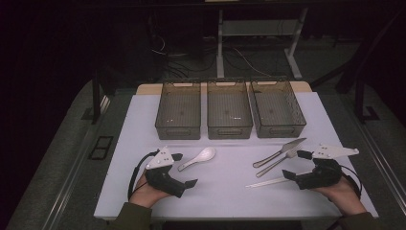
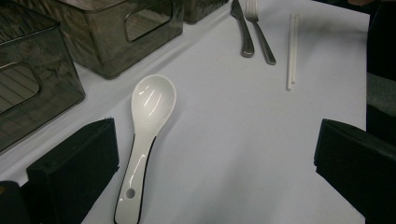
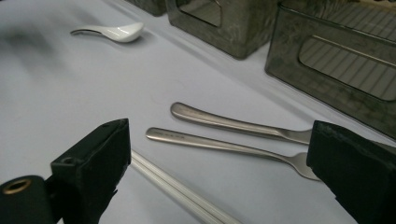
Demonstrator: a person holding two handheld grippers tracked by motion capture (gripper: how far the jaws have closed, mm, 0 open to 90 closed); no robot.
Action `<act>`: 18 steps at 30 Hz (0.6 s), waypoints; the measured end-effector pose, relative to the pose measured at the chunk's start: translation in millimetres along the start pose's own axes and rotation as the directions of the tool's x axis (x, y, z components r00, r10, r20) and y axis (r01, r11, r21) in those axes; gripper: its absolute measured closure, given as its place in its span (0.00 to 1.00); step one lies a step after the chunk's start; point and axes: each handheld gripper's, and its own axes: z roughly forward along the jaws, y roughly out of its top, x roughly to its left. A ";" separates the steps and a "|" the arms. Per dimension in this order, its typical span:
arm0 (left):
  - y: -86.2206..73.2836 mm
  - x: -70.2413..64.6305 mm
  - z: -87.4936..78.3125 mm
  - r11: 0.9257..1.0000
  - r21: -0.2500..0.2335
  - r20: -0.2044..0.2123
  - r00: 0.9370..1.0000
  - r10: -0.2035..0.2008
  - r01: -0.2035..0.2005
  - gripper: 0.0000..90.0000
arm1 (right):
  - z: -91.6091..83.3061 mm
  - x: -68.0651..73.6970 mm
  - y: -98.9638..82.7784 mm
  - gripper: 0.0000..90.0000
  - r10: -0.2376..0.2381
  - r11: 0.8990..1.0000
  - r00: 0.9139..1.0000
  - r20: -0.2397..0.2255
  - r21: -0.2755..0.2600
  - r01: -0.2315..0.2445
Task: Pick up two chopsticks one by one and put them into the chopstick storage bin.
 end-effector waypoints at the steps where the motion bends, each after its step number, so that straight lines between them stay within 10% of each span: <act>1: -0.1 0.1 0.2 1.000 -0.001 0.002 1.000 -0.002 0.002 0.00 | 0.2 -2.1 -0.1 0.10 -0.002 1.000 1.000 0.003 0.009 0.002; 18: -1.9 0.8 -1.4 1.000 0.002 0.005 1.000 -0.009 0.009 0.00 | 4.4 -30.6 -4.3 0.35 -0.009 0.993 1.000 -0.014 0.119 0.011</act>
